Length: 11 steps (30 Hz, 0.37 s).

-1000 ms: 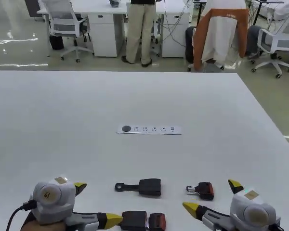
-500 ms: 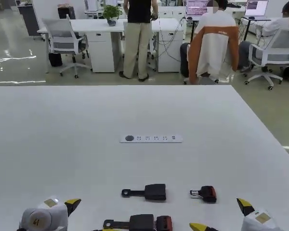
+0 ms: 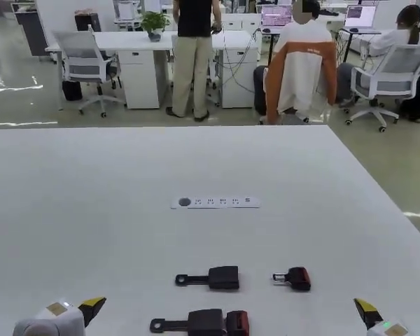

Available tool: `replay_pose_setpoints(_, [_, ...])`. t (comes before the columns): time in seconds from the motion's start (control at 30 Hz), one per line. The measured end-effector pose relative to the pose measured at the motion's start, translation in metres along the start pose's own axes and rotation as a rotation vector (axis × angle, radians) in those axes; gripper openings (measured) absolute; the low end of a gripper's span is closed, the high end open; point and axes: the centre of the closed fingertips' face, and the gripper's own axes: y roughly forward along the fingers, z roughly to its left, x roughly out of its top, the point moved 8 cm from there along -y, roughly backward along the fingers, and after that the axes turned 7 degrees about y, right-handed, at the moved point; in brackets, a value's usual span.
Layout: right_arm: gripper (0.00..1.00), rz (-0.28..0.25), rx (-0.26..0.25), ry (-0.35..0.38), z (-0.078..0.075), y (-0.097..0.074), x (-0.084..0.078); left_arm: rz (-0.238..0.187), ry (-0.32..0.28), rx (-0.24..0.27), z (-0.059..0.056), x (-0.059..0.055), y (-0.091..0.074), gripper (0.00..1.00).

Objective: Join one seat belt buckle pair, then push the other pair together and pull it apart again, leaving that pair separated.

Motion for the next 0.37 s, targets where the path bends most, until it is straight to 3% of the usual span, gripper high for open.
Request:
replay_pose_setpoints(0.17, [0.99,0.009,-0.007,-0.005,-0.0027,-0.0025,-0.0043,0.001,0.002,0.002,0.0002,-0.0005,-0.0009,1.00])
replay_pose_setpoints(0.27, [0.99,0.018,-0.006,-0.011,-0.0034,-0.0032,-0.0060,0.001,0.006,0.001,0.0061,-0.0046,-0.0001,1.00])
replay_pose_setpoints(0.37, [0.99,0.022,-0.005,-0.016,-0.0032,-0.0040,-0.0062,0.000,0.012,-0.001,-0.0034,0.0028,-0.0034,1.00])
